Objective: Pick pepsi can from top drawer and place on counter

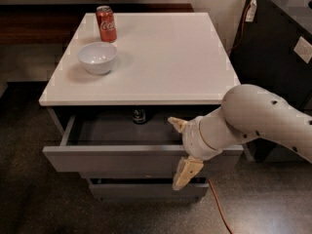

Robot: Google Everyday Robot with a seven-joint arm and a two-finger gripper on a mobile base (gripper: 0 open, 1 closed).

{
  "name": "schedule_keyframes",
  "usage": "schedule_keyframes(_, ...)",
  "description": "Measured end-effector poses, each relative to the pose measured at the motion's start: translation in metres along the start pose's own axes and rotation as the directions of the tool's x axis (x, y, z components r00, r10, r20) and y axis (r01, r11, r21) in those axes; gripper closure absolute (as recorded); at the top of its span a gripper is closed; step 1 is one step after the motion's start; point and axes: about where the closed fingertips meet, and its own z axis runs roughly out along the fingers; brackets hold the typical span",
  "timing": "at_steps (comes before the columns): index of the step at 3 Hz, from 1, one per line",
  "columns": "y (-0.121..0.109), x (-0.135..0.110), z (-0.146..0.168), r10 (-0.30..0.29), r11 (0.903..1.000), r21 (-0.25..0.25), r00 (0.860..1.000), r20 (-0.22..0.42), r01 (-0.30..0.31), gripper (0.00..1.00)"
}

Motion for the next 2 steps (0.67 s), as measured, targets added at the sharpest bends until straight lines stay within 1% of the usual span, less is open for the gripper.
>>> schedule_keyframes(1, -0.013, 0.012, 0.021, 0.027, 0.9991, -0.033, 1.0, -0.012, -0.028, 0.0)
schedule_keyframes(2, -0.021, 0.027, 0.052, 0.061, 0.9941, -0.088, 0.997, -0.038, -0.064, 0.02)
